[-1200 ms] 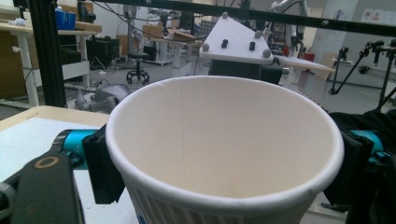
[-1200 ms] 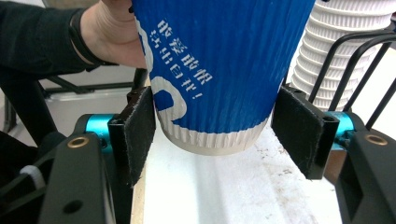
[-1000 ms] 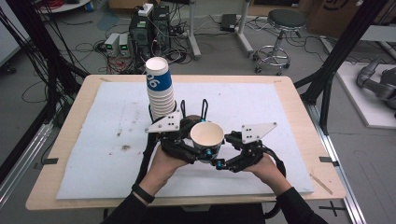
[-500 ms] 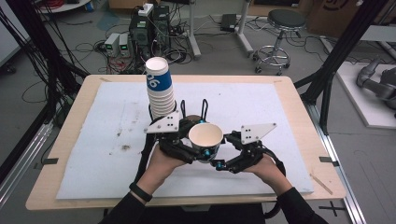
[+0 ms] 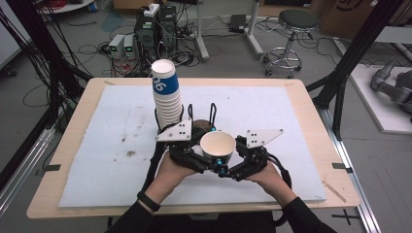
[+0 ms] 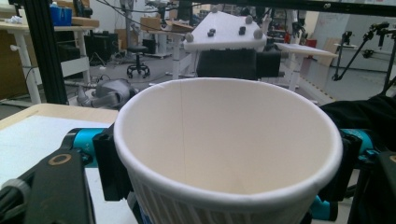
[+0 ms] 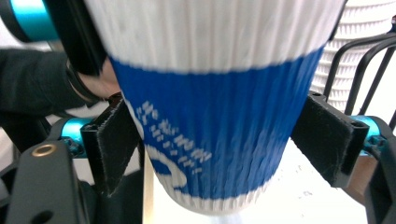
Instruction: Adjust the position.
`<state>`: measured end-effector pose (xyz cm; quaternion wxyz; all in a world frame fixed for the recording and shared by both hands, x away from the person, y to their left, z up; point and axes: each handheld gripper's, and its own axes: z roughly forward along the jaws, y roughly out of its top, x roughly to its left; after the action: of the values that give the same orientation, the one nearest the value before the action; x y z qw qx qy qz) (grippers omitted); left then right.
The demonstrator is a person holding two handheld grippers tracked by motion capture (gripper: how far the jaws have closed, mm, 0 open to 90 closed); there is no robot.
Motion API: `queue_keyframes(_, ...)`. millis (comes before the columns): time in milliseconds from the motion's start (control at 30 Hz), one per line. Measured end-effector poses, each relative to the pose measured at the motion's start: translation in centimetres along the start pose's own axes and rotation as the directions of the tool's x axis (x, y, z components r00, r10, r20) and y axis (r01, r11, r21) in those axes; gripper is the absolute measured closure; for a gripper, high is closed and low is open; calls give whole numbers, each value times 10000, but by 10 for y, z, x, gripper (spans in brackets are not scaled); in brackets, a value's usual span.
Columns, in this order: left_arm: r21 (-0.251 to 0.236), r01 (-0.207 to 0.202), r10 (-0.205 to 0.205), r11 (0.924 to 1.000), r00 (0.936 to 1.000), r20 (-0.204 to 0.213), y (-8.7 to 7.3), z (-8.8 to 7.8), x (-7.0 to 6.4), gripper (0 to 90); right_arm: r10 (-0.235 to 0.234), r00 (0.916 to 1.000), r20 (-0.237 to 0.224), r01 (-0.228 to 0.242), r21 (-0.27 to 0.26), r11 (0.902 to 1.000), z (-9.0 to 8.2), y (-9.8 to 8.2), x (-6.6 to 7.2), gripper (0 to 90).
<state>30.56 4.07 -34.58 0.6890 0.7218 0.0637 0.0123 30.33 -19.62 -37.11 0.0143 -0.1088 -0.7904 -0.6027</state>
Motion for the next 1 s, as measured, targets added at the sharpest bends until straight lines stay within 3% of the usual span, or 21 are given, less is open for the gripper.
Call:
queue_keyframes(100, -12, 96, -96, 10000, 10000, -11, 0, -1, 1, 232, 40, 9997, -234, -42, -100, 9999, -1, 0, -1, 268)
queue_keyframes(400, -10, 339, -340, 9994, 9994, -95, -1, -3, 4, 111, -52, 10000, -20, 52, 15, 10000, -2, -1, -3, 272)
queue_keyframes(633, 4, 253, -253, 9997, 9987, -444, -1, -20, 4, 84, -135, 9997, 204, 137, -130, 9998, -9, 0, -5, 273)
queue_keyframes(800, -172, 335, -346, 9993, 9970, -693, -13, -34, 4, 83, -75, 9992, 403, 91, -394, 9992, -16, 1, -7, 273)
queue_keyframes(1000, -118, 540, -549, 9985, 9943, -909, -31, -34, 6, 84, 76, 9980, 629, -24, -812, 9967, -23, 3, -9, 273)
